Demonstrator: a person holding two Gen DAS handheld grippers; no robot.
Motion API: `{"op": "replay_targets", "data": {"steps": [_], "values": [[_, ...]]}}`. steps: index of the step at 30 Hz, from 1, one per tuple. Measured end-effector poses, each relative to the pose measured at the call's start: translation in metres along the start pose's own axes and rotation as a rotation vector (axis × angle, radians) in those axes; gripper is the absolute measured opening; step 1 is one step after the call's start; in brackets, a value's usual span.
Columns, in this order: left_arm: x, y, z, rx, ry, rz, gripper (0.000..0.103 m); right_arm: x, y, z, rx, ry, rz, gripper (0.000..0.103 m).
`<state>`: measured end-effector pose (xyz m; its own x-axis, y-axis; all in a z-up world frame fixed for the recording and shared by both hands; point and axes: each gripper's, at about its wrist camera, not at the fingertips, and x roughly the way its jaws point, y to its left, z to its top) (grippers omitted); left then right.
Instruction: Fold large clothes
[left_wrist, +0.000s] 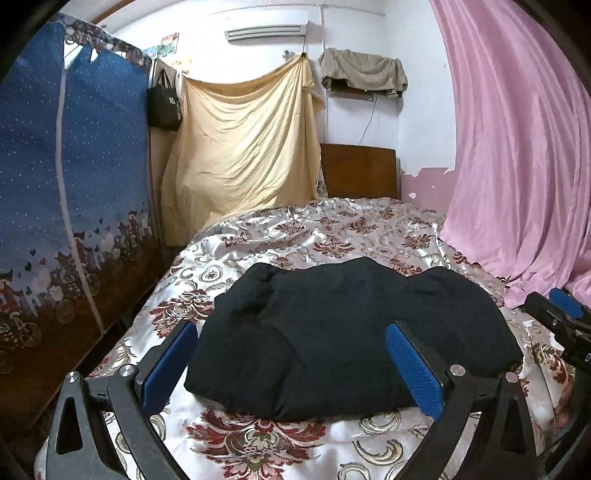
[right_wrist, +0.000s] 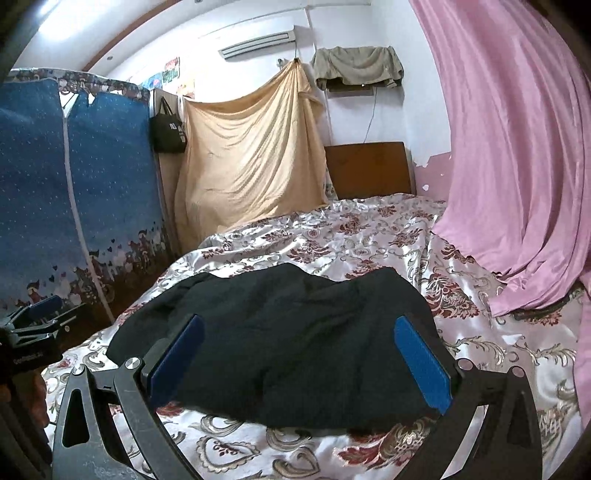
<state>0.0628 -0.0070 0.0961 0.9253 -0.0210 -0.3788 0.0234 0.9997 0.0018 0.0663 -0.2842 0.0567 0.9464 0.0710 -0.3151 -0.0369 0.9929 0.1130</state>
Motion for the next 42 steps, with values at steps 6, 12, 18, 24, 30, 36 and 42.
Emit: {"op": "replay_targets", "data": {"steps": [6, 12, 18, 24, 30, 36, 42], "values": [[-0.021, -0.002, -0.01, 0.013, -0.038, -0.002, 0.103, -0.02, 0.012, -0.01, -0.026, -0.036, 0.006, 0.102], [-0.034, 0.001, -0.024, 0.001, -0.04, 0.001, 0.103, -0.033, 0.019, -0.019, -0.035, -0.039, 0.032, 0.102], [-0.043, 0.01, -0.043, -0.016, -0.039, 0.01, 0.103, -0.042, 0.026, -0.036, -0.047, -0.022, 0.041, 0.102], [-0.047, 0.01, -0.065, -0.016, -0.022, 0.011, 0.103, -0.044, 0.026, -0.052, -0.043, -0.016, 0.055, 0.102], [-0.045, 0.01, -0.073, -0.008, 0.003, 0.011, 0.103, -0.042, 0.026, -0.063, -0.046, 0.001, 0.063, 0.102], [-0.046, 0.01, -0.074, -0.007, 0.004, 0.011, 0.103, -0.04, 0.029, -0.068, -0.048, 0.015, 0.067, 0.102], [-0.046, 0.011, -0.074, -0.007, 0.004, 0.012, 0.103, -0.039, 0.028, -0.069, -0.038, 0.018, 0.066, 0.102]]}}
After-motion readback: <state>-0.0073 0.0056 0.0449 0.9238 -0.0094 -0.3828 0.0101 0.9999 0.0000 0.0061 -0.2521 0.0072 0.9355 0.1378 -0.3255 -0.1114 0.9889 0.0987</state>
